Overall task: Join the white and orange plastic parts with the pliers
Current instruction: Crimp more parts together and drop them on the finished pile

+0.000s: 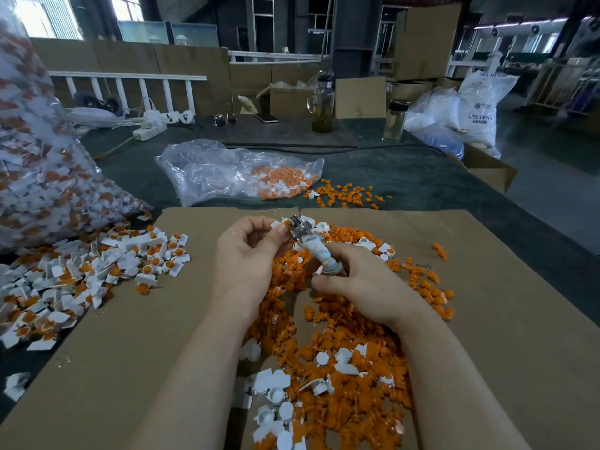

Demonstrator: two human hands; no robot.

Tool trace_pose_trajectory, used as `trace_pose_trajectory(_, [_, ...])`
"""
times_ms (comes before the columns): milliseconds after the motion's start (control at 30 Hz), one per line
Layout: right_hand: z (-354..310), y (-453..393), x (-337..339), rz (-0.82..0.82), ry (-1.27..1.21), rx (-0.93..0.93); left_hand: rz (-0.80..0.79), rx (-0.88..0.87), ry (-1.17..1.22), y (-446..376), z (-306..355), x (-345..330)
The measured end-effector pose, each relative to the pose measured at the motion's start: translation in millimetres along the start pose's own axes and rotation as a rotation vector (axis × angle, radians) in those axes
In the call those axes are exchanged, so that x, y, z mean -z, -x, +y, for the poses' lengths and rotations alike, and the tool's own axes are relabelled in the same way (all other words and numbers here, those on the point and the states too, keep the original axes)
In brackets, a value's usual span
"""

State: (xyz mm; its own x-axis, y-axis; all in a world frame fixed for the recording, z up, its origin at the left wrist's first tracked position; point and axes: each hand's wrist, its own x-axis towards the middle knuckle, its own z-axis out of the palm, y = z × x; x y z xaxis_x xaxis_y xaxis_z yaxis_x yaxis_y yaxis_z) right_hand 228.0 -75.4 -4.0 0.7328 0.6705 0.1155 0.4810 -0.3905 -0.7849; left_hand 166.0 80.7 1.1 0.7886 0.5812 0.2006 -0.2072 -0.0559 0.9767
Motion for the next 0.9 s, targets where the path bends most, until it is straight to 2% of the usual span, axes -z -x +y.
trace_pose_trajectory(233, [-1.9, 1.0, -3.6, 0.031, 0.012, 0.032, -0.031, 0.001, 0.058, 1.0, 1.4, 1.7])
trace_pose_trajectory(567, [-1.5, -2.5, -8.5, 0.061, 0.178, 0.043, -0.026, 0.012, 0.077, -2.1, -2.5, 3.8])
trace_pose_trajectory(633, [-0.3, -2.9, -10.4, 0.081, 0.197, 0.050, -0.038, 0.084, 0.118, -3.9, -3.7, 5.3])
trace_pose_trajectory(733, [3.4, -4.6, -13.7, 0.139, 0.251, 0.035, 0.021, 0.312, 0.275, -8.8, -6.5, 13.0])
trace_pose_trajectory(800, [7.1, -5.7, -13.2, 0.186, 0.274, -0.005, 0.115, 0.456, 0.440, -16.0, -7.5, 24.6])
trace_pose_trajectory(900, [14.3, -6.4, -9.0, 0.279, 0.320, -0.089, 0.321, 0.568, 0.710, -29.0, -7.6, 47.2])
